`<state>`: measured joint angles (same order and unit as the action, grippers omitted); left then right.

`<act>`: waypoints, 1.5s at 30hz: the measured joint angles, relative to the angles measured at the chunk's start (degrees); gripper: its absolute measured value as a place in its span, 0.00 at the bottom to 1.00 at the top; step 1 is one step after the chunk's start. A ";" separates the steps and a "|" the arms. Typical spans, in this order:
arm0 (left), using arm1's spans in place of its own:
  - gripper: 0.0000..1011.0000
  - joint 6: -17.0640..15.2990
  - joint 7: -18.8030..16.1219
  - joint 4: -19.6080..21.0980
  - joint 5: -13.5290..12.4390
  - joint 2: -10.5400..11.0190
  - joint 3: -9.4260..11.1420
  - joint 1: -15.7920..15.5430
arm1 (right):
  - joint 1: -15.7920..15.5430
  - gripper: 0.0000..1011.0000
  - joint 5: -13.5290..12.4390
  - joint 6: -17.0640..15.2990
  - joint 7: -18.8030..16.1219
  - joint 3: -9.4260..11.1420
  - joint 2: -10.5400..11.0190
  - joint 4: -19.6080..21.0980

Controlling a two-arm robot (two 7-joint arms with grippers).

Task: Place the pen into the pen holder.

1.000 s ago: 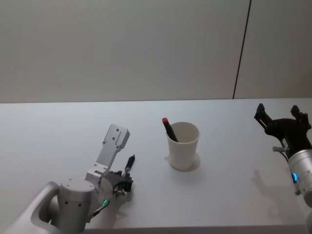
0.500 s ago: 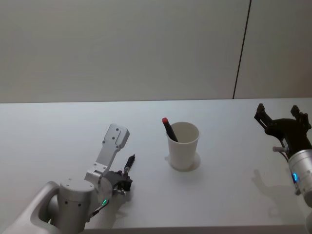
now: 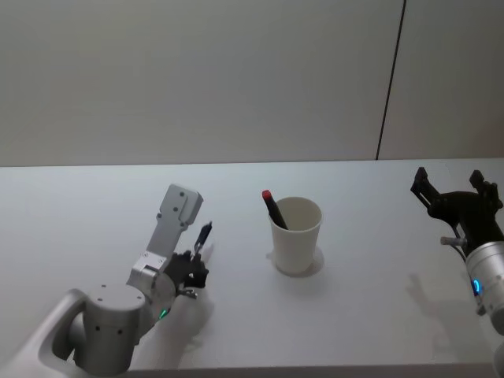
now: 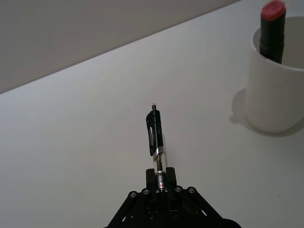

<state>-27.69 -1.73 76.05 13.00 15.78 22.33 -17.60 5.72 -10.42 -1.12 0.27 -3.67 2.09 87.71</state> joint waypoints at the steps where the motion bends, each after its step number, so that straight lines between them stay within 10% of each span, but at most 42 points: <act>1: 0.13 0.32 -0.12 0.37 -0.14 0.10 -0.05 0.13 | 0.00 0.99 0.00 0.00 0.00 0.00 0.00 0.00; 26: 0.13 14.17 -1.59 8.19 -7.91 2.17 -0.92 2.15 | 0.00 0.99 0.00 0.00 0.00 0.00 0.00 0.00; 45: 0.13 32.82 2.47 8.31 -14.54 2.54 -1.24 1.20 | 0.00 0.99 0.00 0.00 0.00 0.00 0.00 0.00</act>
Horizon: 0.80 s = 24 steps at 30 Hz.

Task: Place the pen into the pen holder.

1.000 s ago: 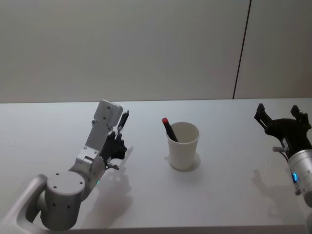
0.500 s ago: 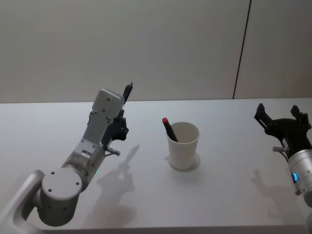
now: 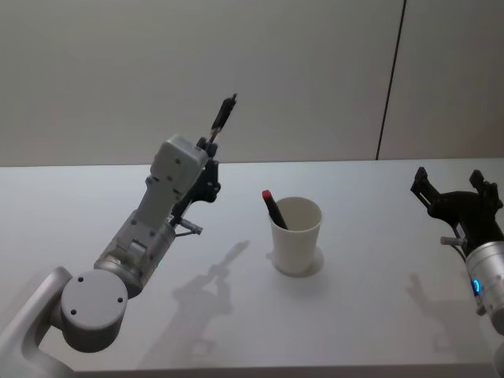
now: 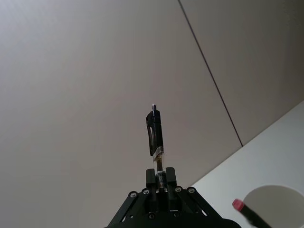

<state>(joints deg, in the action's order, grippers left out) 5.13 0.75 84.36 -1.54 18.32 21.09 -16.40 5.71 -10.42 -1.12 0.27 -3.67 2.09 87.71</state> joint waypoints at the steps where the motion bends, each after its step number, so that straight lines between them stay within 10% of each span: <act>1: 0.13 0.00 0.00 0.00 0.00 0.00 0.00 0.00 | 0.00 0.99 0.00 0.00 0.00 0.00 0.00 0.00; 24: 0.13 20.61 15.51 -7.27 0.64 -1.99 0.40 -4.92 | 0.00 0.99 0.00 0.00 0.00 0.00 0.00 0.00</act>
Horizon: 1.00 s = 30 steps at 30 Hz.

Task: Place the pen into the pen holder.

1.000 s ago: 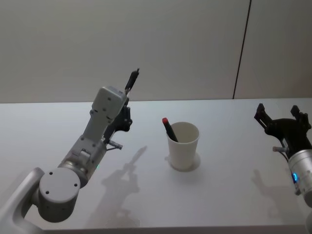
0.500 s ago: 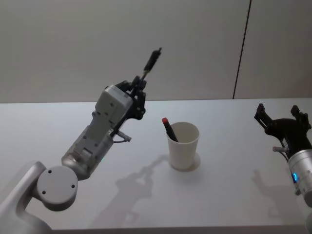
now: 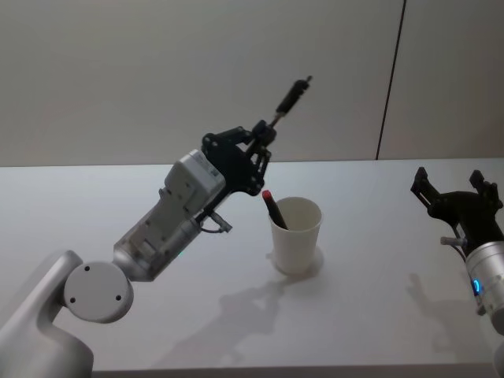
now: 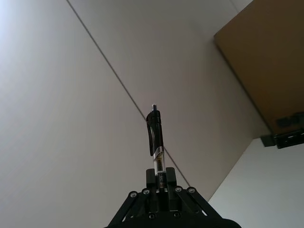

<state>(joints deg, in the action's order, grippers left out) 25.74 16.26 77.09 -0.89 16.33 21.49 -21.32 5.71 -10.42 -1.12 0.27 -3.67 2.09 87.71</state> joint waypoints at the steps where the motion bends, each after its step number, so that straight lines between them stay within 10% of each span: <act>1: 0.13 0.40 0.48 -0.35 0.13 -0.10 0.05 -0.15 | 0.00 0.99 0.00 0.00 0.00 0.00 0.00 0.00; 30: 0.13 6.08 8.21 -4.53 2.09 -1.43 0.75 -2.44 | -0.45 0.99 -0.52 0.38 -3.03 -0.07 0.32 0.79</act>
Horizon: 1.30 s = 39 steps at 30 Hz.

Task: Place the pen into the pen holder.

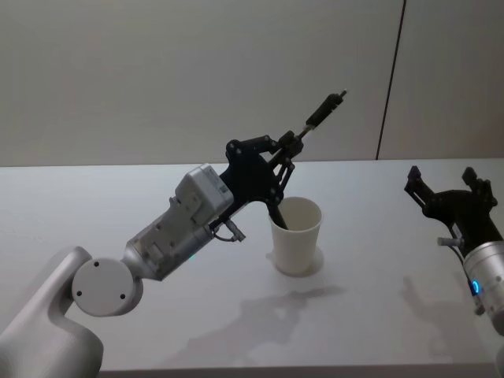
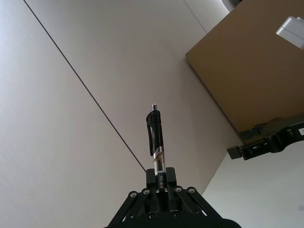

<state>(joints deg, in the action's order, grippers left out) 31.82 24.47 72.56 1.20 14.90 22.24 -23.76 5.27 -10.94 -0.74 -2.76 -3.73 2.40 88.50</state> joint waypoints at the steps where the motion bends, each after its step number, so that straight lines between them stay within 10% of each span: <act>1: 0.13 0.04 0.05 -0.03 0.01 -0.01 0.00 -0.01 | -0.06 0.99 -0.11 0.08 -0.38 -0.01 0.04 0.16; 20: 0.13 0.46 0.58 -0.32 0.16 -0.11 0.06 -0.16 | -2.00 0.99 -5.46 0.64 -13.59 -0.14 1.78 4.52; 39: 0.13 0.56 0.71 -0.40 0.17 -0.12 0.05 -0.20 | -2.18 0.99 -19.24 -4.97 -24.76 0.57 3.61 9.05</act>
<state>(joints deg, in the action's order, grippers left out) 32.38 25.17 72.16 1.37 14.78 22.29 -23.97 3.09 -30.18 -5.71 -27.52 -3.16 6.02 97.55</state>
